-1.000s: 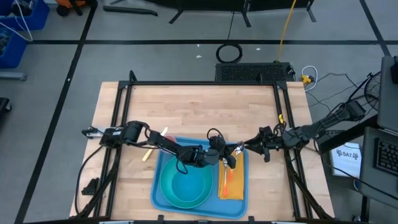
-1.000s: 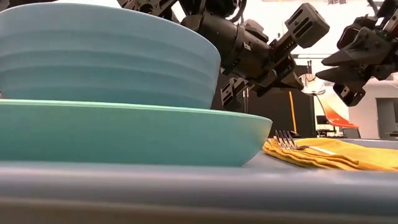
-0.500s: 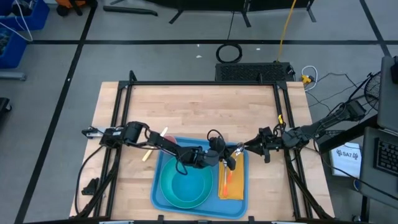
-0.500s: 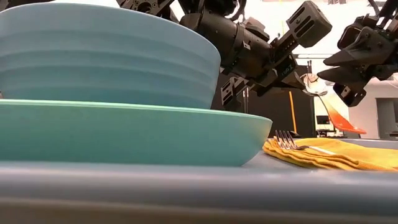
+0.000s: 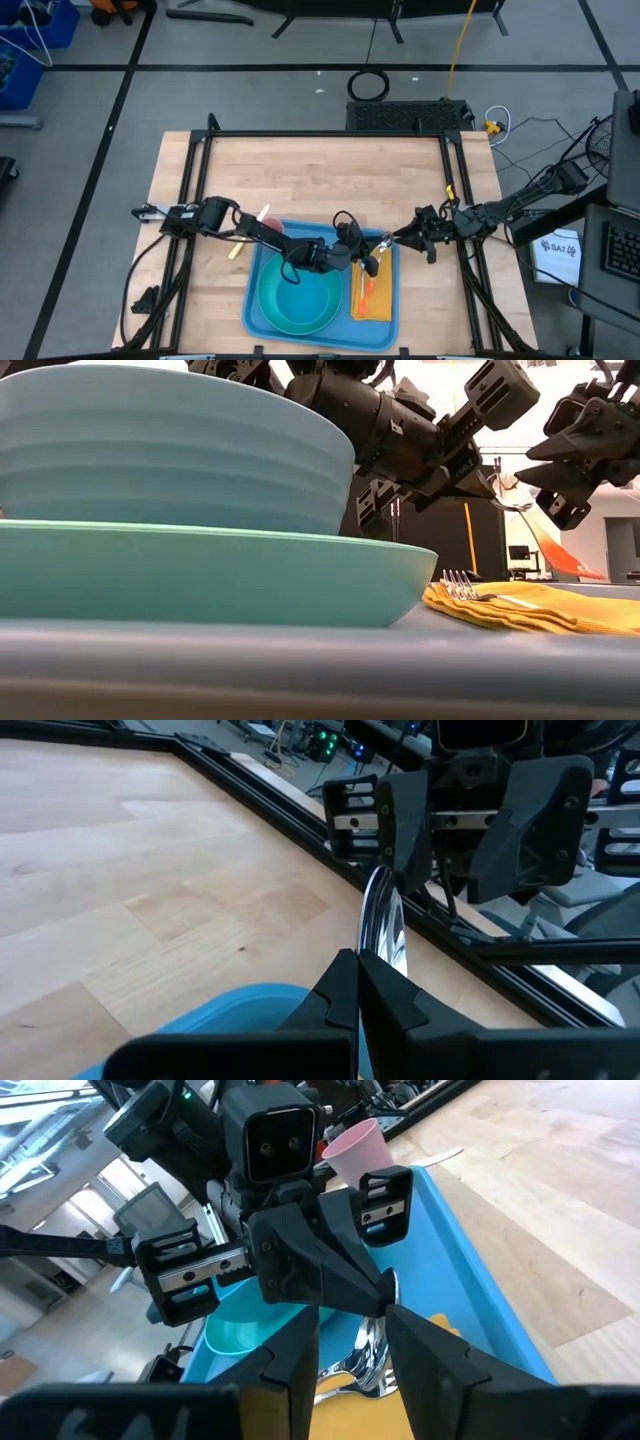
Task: Set up tray
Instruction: Put the orange spoon on the yellow napkin to the right of the orange fork
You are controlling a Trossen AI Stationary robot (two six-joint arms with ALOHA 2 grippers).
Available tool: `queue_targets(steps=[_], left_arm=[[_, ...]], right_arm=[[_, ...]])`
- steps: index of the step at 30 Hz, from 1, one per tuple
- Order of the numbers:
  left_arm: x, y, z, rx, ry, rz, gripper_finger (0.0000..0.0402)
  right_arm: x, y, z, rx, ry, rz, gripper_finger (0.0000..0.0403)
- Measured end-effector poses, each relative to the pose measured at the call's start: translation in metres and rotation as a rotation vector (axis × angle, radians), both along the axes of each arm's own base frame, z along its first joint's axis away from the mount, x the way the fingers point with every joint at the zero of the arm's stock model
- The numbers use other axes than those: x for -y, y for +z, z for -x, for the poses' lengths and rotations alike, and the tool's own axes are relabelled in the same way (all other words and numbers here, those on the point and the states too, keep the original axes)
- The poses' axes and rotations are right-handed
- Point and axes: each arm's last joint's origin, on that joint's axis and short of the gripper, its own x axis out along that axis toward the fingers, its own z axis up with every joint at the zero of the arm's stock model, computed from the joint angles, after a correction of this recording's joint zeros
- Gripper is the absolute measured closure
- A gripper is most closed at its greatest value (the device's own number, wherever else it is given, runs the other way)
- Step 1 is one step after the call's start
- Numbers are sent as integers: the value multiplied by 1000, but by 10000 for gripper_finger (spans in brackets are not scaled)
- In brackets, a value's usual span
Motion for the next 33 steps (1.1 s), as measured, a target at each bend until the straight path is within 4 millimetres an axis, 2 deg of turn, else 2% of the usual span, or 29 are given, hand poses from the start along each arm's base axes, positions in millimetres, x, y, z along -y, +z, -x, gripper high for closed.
queue_targets(steps=[8, 24, 27, 31, 33], left_arm=[[13, 6, 2, 15, -63, 2, 401], [-2, 10, -3, 54, -25, -33, 401], [-4, 10, -3, 52, -23, -27, 401], [-4, 9, -3, 43, -18, -36, 401], [-6, 8, -3, 41, -13, -37, 401]], right_arm=[[0, 1, 0, 7, 9, 13, 287], [0, 1, 0, 8, 2, -30, 288], [1, 1, -1, 8, -30, -12, 307], [0, -1, -2, 3, -32, 33, 378], [0, -1, -4, 9, -35, 64, 392]])
